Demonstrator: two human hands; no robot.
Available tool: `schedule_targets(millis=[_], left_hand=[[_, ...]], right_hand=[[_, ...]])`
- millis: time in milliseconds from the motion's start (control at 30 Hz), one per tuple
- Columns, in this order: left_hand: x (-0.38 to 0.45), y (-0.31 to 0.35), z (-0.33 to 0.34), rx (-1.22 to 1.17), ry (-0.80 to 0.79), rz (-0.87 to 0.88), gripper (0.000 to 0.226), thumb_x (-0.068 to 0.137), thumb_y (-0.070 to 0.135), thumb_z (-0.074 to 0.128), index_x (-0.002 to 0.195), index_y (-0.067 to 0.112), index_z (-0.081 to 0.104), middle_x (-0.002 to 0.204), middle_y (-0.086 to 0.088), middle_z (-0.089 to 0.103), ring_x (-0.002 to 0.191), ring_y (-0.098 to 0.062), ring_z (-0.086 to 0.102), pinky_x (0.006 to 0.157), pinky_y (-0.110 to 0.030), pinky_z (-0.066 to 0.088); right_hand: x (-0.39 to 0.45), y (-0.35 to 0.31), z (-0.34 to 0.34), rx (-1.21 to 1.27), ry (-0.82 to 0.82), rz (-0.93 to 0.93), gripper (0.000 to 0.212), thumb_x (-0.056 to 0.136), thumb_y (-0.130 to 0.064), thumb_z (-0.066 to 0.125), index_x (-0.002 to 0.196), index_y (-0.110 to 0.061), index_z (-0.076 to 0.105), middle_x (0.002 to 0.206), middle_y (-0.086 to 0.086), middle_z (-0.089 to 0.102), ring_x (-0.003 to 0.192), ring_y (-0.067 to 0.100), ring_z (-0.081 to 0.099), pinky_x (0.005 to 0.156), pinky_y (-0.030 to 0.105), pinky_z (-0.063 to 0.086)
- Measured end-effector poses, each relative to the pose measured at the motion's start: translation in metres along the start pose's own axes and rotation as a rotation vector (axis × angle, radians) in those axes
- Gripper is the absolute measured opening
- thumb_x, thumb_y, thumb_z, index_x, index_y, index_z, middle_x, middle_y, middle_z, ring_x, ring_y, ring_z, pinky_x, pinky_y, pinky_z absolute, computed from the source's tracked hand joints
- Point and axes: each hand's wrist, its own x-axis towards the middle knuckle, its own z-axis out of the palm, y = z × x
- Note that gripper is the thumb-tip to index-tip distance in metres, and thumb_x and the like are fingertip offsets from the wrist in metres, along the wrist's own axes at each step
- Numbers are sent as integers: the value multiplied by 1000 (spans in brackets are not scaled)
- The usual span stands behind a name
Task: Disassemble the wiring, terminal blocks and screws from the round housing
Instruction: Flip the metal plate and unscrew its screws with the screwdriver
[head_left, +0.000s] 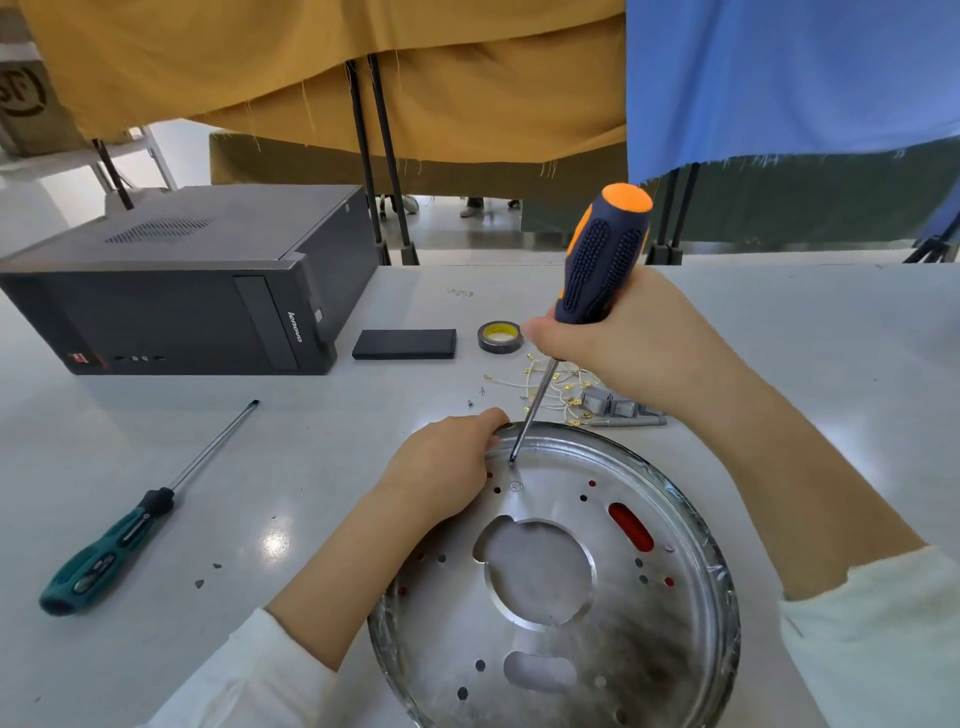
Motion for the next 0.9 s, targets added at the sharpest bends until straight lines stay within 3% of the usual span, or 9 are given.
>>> schedule_targets(millis=[133, 233, 333, 433, 567, 667, 733, 800, 900], left_hand=[[-1, 1, -1, 9, 1, -1, 30, 94, 15, 40, 119, 28, 47, 106, -5, 66, 90, -30, 58, 68, -33, 41], [0, 1, 0, 3, 2, 3, 28, 94, 15, 40, 118, 28, 47, 104, -5, 66, 88, -29, 58, 69, -34, 43], [-1, 0, 0, -4, 9, 3, 26, 95, 16, 39, 116, 28, 47, 101, -5, 65, 84, -28, 55, 67, -34, 42], [0, 0, 0, -1, 8, 11, 25, 95, 15, 40, 116, 27, 48, 99, -4, 65, 80, -26, 52, 65, -33, 40], [1, -1, -1, -9, -6, 9, 29, 93, 14, 42, 117, 29, 47, 102, -3, 65, 78, -24, 47, 65, -31, 37], [2, -1, -1, -14, -22, 2, 30, 93, 13, 42, 117, 30, 47, 103, -4, 64, 80, -24, 48, 66, -32, 38], [1, 0, -2, -13, -31, 3, 30, 92, 13, 42, 117, 29, 47, 104, -5, 64, 83, -26, 52, 67, -33, 40], [0, 0, -2, -16, -30, 4, 31, 92, 12, 42, 117, 29, 47, 104, -5, 65, 84, -27, 53, 67, -33, 41], [-2, 2, -3, -13, -25, -1, 32, 91, 12, 42, 118, 29, 47, 104, -4, 65, 84, -26, 52, 67, -32, 40]], right_hand=[[-7, 0, 6, 7, 193, 79, 28, 74, -44, 71, 70, -19, 57, 59, -5, 57, 61, 17, 55, 57, 31, 44], [-13, -8, 15, -50, 318, 83, 50, 71, -63, 66, 52, -24, 41, 49, -9, 53, 51, 12, 51, 50, 25, 33], [-16, -12, 24, -124, 399, 43, 46, 75, -52, 62, 50, -23, 36, 43, -11, 48, 45, 10, 43, 46, 24, 26], [-10, -8, 25, -49, 318, 21, 38, 74, -35, 59, 52, -22, 32, 46, -12, 44, 42, 14, 32, 45, 24, 24], [-1, -7, 10, 103, 26, -82, 36, 76, -21, 59, 58, -17, 29, 50, -1, 29, 48, 10, 24, 50, 27, 26], [4, -7, -9, 145, -260, -157, 29, 81, -14, 63, 66, -10, 38, 64, 13, 35, 58, 16, 31, 56, 32, 31], [5, -5, -16, 141, -377, -174, 25, 83, -11, 66, 68, -9, 45, 63, 8, 41, 60, 17, 38, 59, 31, 36], [5, -4, -16, 146, -377, -178, 23, 83, -10, 67, 71, -5, 48, 65, 11, 45, 61, 18, 40, 61, 32, 38], [2, -3, -8, 130, -191, -133, 29, 81, -18, 66, 77, 5, 49, 75, 27, 50, 62, 24, 40, 62, 39, 39]])
